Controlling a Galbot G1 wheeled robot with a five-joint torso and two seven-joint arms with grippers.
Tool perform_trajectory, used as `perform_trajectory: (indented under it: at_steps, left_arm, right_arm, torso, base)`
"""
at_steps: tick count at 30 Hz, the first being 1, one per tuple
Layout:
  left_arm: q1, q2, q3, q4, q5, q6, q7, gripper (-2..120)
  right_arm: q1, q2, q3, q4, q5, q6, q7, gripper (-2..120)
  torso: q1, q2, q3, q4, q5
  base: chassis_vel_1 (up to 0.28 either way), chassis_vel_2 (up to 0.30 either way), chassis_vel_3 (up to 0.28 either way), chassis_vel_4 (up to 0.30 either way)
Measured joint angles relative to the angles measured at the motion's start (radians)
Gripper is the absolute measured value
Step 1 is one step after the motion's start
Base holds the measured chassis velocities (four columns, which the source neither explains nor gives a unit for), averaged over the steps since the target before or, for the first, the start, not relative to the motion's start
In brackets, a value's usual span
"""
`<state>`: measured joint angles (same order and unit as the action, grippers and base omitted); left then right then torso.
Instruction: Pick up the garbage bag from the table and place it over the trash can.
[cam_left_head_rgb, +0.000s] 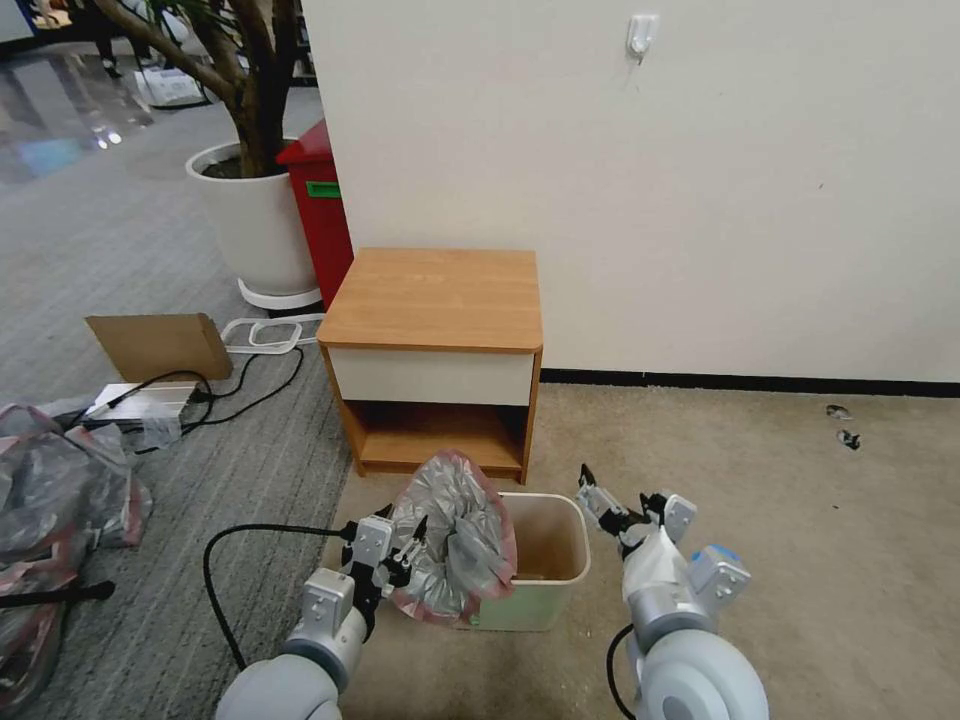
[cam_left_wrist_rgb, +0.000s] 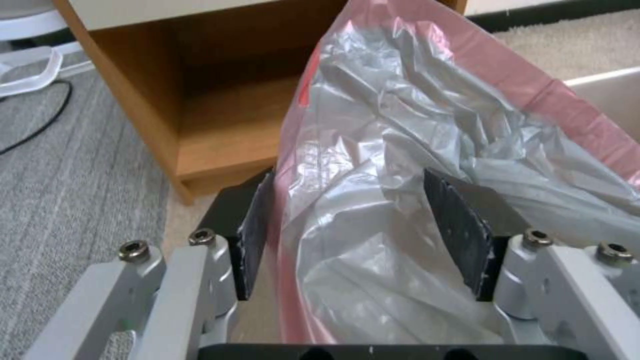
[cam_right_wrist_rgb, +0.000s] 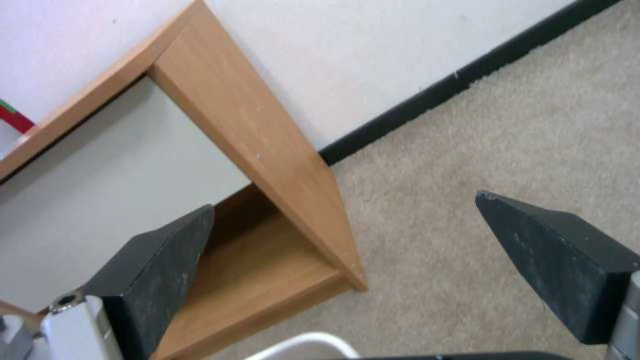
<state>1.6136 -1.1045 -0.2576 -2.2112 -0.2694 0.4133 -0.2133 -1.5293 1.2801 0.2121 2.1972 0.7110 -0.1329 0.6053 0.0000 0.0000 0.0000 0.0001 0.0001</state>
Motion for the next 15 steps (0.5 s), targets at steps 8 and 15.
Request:
perform_trajectory:
  at_steps: [8,15]
  left_arm:
    - [0.011,0.002,0.017,-0.062,0.03,0.003,0.002,55]
    - [-0.041,-0.005,0.089,-0.011,0.03,0.01,0.021,48]
  right_arm:
    - [-0.011,0.0,0.025,0.008,0.0,0.005,-0.009,100]
    - [-0.016,0.003,0.022,0.003,-0.007,0.009,-0.009,100]
  torso:
    - [0.0,0.0,0.0,-0.0001,0.0001]
    - [0.0,0.0,0.0,-0.0001,-0.0001]
  base:
    - [0.0,0.0,0.0,0.0]
    - [0.0,0.0,0.0,0.0]
